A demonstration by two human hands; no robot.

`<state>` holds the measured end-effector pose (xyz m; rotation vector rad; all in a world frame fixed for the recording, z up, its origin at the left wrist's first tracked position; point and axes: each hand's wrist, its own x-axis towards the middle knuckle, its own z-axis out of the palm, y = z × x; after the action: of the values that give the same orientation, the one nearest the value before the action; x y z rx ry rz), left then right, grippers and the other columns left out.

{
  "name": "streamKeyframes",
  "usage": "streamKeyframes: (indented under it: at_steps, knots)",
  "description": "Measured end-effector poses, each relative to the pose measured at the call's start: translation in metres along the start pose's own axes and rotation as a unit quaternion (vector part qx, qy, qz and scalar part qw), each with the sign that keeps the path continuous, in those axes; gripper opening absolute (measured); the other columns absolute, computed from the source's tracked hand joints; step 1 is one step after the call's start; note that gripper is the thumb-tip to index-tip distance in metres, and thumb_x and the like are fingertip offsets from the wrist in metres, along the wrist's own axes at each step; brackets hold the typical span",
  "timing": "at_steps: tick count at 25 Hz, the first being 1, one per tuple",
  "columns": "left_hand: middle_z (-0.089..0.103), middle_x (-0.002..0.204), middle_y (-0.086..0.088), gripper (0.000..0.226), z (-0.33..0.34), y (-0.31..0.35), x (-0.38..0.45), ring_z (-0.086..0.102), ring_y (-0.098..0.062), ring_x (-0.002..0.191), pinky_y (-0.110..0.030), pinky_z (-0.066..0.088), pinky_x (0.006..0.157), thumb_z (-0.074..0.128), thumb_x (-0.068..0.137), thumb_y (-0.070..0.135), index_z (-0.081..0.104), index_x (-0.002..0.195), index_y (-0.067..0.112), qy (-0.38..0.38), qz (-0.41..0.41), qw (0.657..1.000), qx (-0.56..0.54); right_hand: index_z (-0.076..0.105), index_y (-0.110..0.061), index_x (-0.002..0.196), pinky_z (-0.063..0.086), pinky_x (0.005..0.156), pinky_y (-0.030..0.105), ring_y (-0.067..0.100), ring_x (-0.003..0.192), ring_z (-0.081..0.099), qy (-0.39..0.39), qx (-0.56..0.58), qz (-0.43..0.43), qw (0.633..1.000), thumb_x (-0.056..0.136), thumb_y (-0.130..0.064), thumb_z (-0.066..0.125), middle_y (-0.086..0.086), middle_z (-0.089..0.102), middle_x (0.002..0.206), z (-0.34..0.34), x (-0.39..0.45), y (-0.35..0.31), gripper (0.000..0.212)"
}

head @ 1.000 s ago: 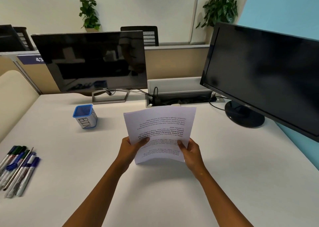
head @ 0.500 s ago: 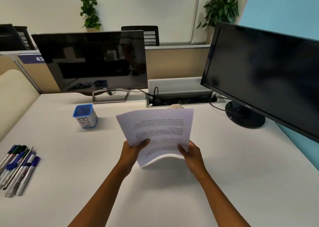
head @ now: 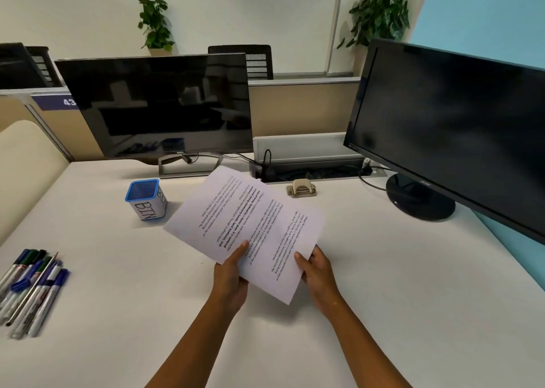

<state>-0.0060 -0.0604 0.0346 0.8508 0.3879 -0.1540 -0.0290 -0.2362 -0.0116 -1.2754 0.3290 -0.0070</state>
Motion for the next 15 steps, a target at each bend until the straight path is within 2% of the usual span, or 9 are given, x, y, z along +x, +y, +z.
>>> streamKeyframes:
  at_steps: [4,6,9,12,15]
  knots:
    - [0.068,0.127,-0.01,0.047,-0.03,0.019,0.016,0.066,-0.03,0.113,-0.04,0.061,0.079,0.062,0.091,0.004,0.055,0.136,0.014,0.006,-0.007,1.0,0.008,0.056,-0.017,0.128,0.059,0.074,0.025,0.015,0.101,0.07,0.047,-0.095,-0.013,0.994,0.098,-0.013,0.056,0.002,0.069,0.118,-0.02,0.003,-0.008,0.03]
    - [0.066,0.13,-0.012,0.041,-0.05,0.037,0.027,0.065,-0.029,0.11,-0.042,0.06,0.079,0.062,0.093,0.019,0.059,0.133,0.014,0.022,-0.02,0.999,0.026,0.057,-0.015,0.128,0.059,0.071,0.022,0.016,0.099,0.07,0.058,-0.133,-0.022,0.989,0.098,-0.014,0.056,0.003,0.069,0.117,-0.035,0.004,-0.014,0.03]
    - [0.067,0.128,-0.006,0.035,-0.073,0.065,0.038,0.065,-0.025,0.098,-0.04,0.052,0.076,0.056,0.096,0.035,0.06,0.129,0.025,0.034,-0.03,0.994,0.102,0.058,-0.014,0.125,0.057,0.07,0.024,0.017,0.096,0.069,0.067,-0.183,-0.018,0.981,0.098,-0.017,0.056,0.006,0.069,0.115,-0.053,0.006,-0.021,0.027]
    - [0.071,0.118,-0.007,0.044,-0.077,0.076,0.038,0.068,-0.026,0.096,-0.045,0.054,0.082,0.063,0.087,0.047,0.064,0.125,0.027,-0.036,-0.035,0.958,0.282,0.059,-0.017,0.122,0.06,0.075,0.032,0.021,0.098,0.07,0.043,-0.22,-0.003,0.975,0.098,-0.023,0.056,0.005,0.07,0.113,-0.056,0.007,-0.026,0.025]
    - [0.075,0.108,-0.003,0.052,-0.067,0.069,0.029,0.071,-0.033,0.099,-0.051,0.058,0.084,0.073,0.073,0.045,0.067,0.119,0.021,-0.093,-0.005,0.919,0.384,0.059,-0.019,0.123,0.06,0.071,0.026,0.02,0.097,0.07,0.01,-0.22,-0.005,0.975,0.098,-0.025,0.056,0.001,0.07,0.111,-0.049,0.005,-0.031,0.026]
